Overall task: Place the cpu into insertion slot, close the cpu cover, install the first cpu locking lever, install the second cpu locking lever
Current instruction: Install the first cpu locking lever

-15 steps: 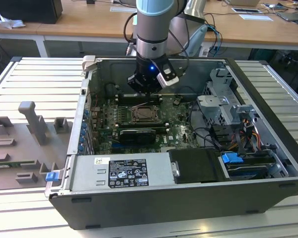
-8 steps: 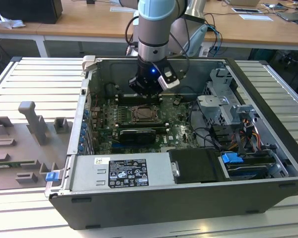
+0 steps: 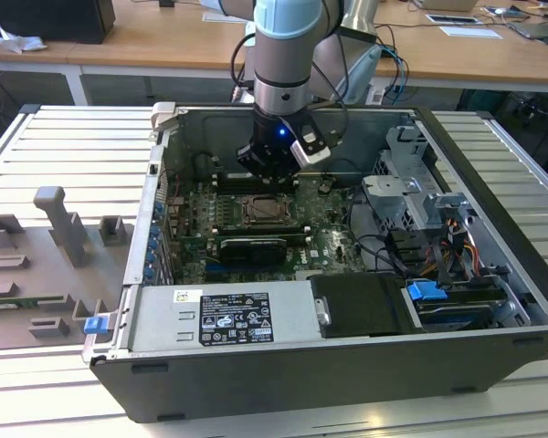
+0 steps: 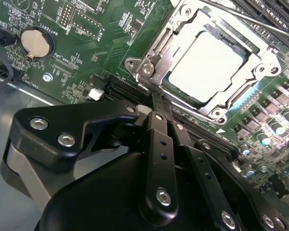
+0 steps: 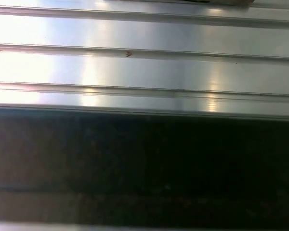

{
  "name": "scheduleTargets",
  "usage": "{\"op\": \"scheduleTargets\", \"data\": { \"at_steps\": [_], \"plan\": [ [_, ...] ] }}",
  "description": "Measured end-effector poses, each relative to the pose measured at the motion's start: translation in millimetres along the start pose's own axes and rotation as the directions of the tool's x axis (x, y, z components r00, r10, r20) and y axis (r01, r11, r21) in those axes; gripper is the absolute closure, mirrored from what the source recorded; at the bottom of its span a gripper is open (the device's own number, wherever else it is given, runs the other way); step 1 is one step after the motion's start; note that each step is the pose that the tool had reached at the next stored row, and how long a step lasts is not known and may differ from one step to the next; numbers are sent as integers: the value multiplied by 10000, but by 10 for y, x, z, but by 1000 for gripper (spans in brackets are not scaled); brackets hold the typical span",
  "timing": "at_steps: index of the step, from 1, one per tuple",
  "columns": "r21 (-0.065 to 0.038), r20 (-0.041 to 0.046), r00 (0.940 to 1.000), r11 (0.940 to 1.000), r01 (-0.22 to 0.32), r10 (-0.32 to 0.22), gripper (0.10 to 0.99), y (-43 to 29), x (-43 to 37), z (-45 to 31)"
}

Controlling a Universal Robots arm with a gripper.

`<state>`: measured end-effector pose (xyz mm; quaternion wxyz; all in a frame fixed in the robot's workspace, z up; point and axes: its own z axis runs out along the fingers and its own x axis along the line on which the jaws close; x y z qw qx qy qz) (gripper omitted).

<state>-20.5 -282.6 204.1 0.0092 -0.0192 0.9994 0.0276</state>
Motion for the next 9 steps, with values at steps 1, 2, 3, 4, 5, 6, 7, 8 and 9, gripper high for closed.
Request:
{"op": "scheduleTargets", "data": {
  "at_steps": [1,2,3,4,5,6,7,8,9],
  "plan": [
    [22,0,10000,10000,1,-1,980,1,-1,4],
    [35,0,10000,10000,1,-1,980,3,-1,9],
    [37,1,10000,10000,1,-1,980,6,-2,16],
    [39,1,10000,10000,0,0,980,8,-3,21],
    [47,-1,10000,10000,0,0,980,11,-3,26],
    [49,-3,10000,10000,1,-1,980,13,-4,28],
    [47,-3,10000,10000,1,-1,980,15,-4,28],
    [36,-2,10000,10000,1,-1,980,16,-4,28],
    [24,0,10000,10000,1,-1,980,17,-5,29]
  ]
}}
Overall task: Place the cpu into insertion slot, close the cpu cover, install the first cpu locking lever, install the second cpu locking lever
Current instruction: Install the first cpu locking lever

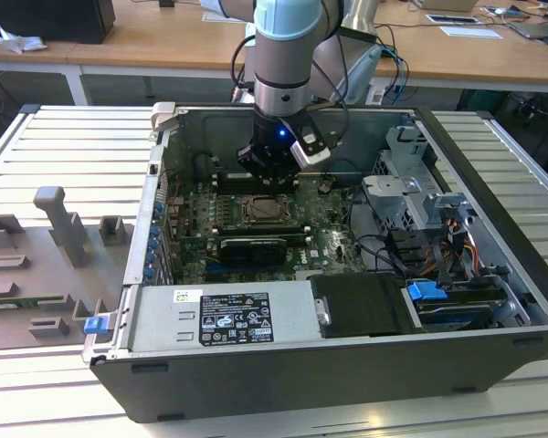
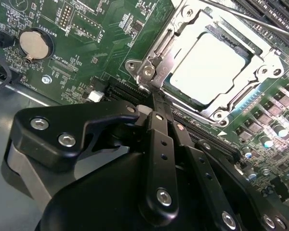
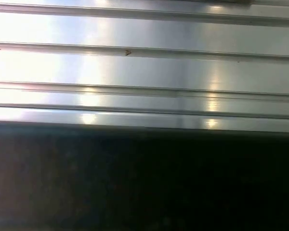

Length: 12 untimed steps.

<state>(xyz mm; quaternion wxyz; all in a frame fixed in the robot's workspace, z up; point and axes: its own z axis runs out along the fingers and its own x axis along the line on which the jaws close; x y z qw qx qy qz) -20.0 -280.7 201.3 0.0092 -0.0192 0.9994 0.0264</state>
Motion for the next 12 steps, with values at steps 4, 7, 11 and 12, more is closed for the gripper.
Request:
{"op": "scheduleTargets", "data": {
  "at_steps": [4,7,11,12],
  "plan": [
    [-7,1,10000,10000,-2,2,980,5,-2,-70],
    [-9,2,10000,10000,1,-1,980,8,-4,-156],
    [-7,1,10000,10000,-1,1,980,-16,-3,-158],
    [-8,2,10000,10000,-1,1,980,-19,-2,-158]
  ]
}}
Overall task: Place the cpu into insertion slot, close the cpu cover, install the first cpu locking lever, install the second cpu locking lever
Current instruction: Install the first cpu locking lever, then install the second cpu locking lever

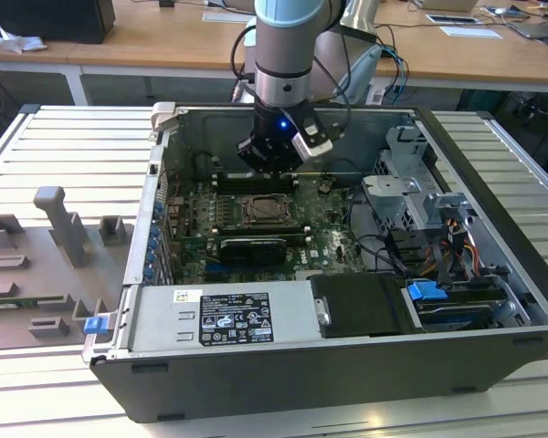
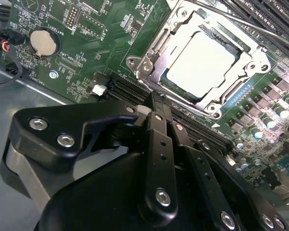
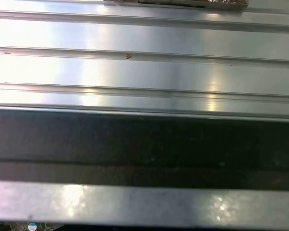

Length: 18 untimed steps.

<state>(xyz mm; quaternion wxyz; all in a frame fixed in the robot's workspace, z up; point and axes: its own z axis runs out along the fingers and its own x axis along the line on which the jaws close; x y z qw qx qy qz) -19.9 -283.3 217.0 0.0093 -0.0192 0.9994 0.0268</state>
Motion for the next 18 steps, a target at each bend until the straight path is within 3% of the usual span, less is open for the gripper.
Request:
{"op": "scheduleTargets", "data": {
  "at_steps": [16,18],
  "plan": [
    [1,-1,10000,10000,0,0,980,-78,3,-5],
    [2,-1,10000,10000,-1,1,980,-76,2,-49]
  ]
}}
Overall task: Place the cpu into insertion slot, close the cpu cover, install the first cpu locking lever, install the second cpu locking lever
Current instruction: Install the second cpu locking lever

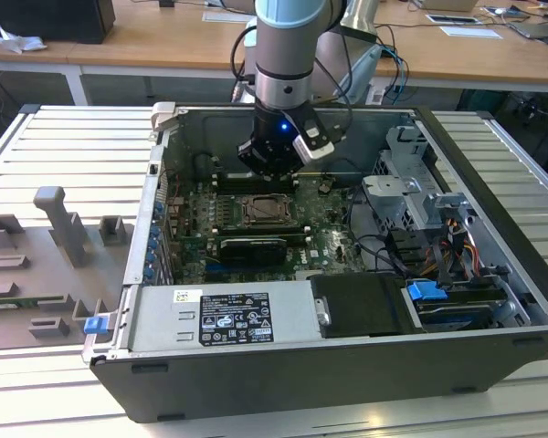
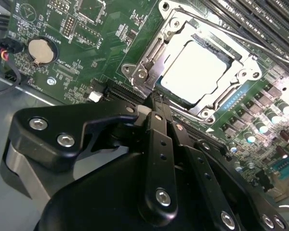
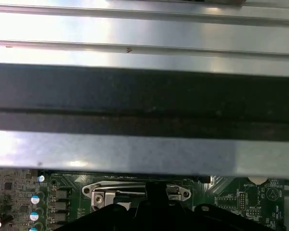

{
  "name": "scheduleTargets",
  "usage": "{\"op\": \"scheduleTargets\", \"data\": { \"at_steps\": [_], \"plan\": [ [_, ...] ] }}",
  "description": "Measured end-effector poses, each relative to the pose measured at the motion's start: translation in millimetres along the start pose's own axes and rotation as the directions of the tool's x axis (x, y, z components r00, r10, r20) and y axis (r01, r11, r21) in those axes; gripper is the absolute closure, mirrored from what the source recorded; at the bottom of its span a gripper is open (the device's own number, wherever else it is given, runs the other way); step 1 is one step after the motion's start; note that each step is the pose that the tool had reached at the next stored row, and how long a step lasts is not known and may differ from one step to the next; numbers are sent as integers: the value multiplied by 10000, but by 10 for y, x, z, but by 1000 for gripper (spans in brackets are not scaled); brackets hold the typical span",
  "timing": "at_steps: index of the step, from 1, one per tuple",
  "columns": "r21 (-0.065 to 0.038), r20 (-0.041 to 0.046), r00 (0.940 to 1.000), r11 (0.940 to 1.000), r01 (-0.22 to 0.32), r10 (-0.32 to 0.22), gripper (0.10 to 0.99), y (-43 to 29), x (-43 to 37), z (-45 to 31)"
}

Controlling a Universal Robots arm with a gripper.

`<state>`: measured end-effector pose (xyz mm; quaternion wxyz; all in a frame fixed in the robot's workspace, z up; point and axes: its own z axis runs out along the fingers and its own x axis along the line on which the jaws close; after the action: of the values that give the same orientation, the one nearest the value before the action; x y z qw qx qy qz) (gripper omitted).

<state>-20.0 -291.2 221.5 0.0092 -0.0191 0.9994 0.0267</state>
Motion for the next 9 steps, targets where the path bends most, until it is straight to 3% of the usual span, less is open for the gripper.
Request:
{"op": "scheduleTargets", "data": {
  "at_steps": [5,9],
  "plan": [
    [5,6,10000,10000,1,-1,980,10,0,-215],
    [8,6,10000,10000,2,-2,980,-41,14,-219]
  ]
}}
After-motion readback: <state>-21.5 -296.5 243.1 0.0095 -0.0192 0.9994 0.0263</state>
